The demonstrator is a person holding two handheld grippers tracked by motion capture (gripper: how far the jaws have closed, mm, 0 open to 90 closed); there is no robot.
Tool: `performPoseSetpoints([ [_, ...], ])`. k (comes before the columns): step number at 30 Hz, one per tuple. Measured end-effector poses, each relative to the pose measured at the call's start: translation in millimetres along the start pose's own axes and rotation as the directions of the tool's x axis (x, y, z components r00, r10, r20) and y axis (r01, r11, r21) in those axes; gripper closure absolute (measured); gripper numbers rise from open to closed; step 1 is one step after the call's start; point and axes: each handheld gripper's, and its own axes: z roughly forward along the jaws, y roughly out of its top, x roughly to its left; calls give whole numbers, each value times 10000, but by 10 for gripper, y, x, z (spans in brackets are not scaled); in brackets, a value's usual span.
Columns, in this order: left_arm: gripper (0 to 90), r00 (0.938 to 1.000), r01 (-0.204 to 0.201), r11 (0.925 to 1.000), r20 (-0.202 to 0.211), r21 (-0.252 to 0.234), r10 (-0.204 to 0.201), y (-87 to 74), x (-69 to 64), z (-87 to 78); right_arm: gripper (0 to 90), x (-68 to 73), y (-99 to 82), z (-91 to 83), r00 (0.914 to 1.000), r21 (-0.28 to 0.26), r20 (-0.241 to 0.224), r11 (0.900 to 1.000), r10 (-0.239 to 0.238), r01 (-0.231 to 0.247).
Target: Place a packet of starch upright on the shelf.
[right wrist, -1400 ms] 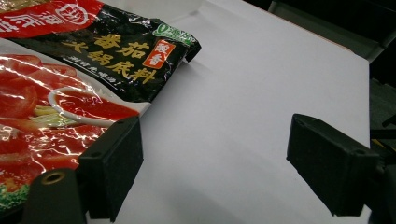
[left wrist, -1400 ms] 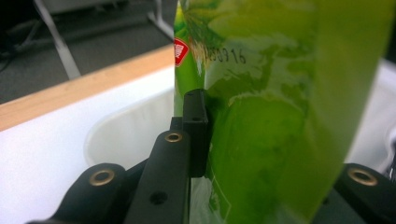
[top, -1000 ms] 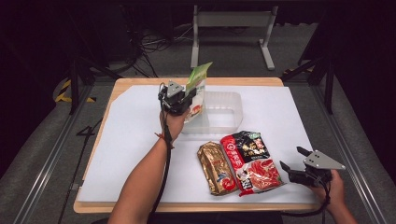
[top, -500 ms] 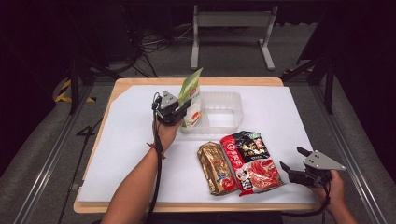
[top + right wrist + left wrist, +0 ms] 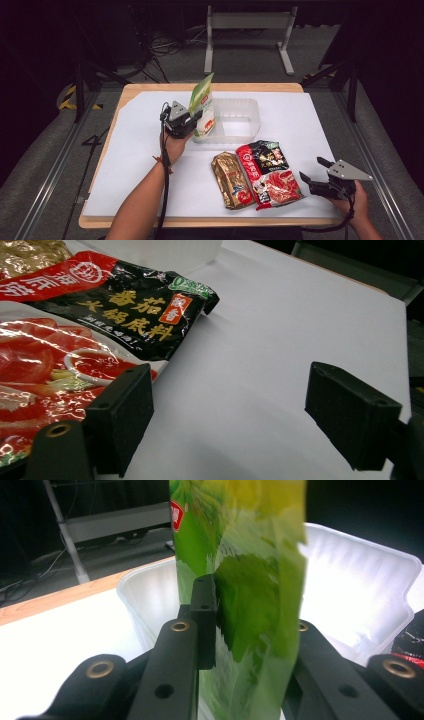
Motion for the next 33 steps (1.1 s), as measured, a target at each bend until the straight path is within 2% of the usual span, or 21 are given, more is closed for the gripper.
performPoseSetpoints([
  [5, 769, 9999, -160, 9998, 41, 131, 159, -10, 17, -30, 263, -15, 4, 4, 9981, 80, -602, 9999, 97, -92],
  [7, 768, 9999, -85, 9999, 101, 117, 84, -13, 27, -38, 281, -15, -3, 5, 9966, 185, -815, 9998, 78, -63],
  [13, 752, 9995, -208, 9995, 254, 226, 202, -3, 44, -65, 306, -20, 6, 11, 9946, 257, -1035, 9997, 90, -64],
  [15, 735, 9990, -332, 9991, 302, 273, 324, 8, 49, -90, 275, -15, 13, 17, 9963, 177, -857, 9998, 78, -63],
  [18, 681, 9977, -597, 9975, 354, 372, 584, 31, 47, -131, 293, -12, 20, 23, 9950, 200, -994, 9998, 98, -78],
  [22, 611, 9946, -897, 9945, 569, 537, 866, 58, 31, -191, 270, 6, 15, 21, 9954, 131, -961, 9999, 20, -7],
  [26, 411, 9897, -1194, 9890, 892, 872, 1116, 104, -16, -304, 300, 48, 26, 11, 9945, -116, -1005, 9995, -294, 284],
  [28, 373, 9876, -1283, 9876, 1026, 900, 1189, 121, -37, -385, 274, 52, 30, 28, 9940, -59, -1060, 9996, -278, 273],
  [33, 332, 9798, -1604, 9831, 1344, 884, 1478, 151, -79, -567, 288, 31, 30, 56, 9920, 52, -1256, 9999, -134, 142],
])
